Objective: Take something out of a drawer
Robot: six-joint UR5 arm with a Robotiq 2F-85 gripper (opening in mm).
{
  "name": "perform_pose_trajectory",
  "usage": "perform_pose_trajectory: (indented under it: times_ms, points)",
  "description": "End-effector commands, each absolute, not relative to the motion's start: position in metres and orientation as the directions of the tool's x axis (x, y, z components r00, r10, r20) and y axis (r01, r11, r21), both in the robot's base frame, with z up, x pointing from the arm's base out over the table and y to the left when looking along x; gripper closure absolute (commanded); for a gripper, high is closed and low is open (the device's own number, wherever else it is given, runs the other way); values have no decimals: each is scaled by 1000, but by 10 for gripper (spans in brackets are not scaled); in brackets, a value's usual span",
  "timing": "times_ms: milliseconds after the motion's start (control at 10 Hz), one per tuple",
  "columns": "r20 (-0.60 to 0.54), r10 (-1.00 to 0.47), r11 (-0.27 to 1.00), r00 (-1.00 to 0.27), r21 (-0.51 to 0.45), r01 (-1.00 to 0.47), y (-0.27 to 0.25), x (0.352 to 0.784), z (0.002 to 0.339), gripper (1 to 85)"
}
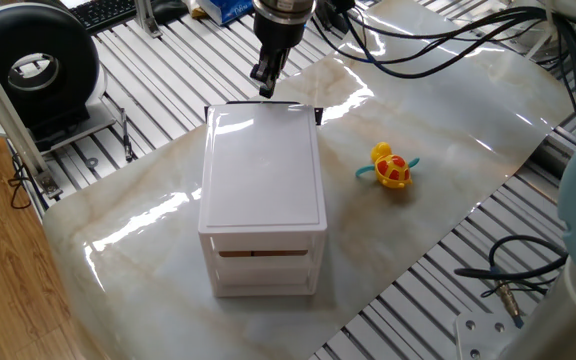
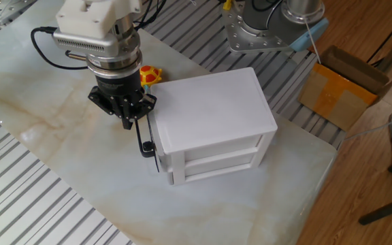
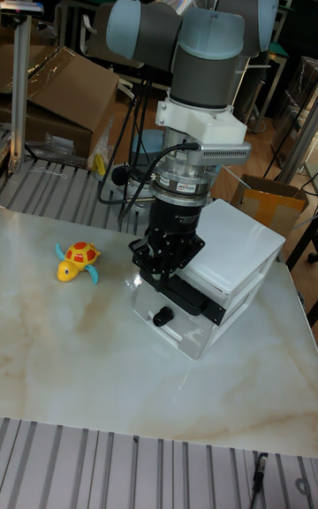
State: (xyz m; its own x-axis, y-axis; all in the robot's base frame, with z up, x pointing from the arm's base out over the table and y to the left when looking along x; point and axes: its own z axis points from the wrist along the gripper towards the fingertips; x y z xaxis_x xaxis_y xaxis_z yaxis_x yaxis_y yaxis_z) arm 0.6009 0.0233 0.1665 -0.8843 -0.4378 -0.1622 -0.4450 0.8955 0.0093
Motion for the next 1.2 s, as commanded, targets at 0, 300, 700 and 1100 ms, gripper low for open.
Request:
perform_pose_trajectory:
  times_ms: [0,300,700,1100]
  points:
    - [-191,-436,891,-879,46,-452,34,603,169,847]
    - [-175,-457,886,-872,-6,-463,19,608,167,847]
    - [-156,-489,869,-858,2,-495,13,602,168,567]
    - [-140,-498,865,-856,-17,-501,8,602,164,567]
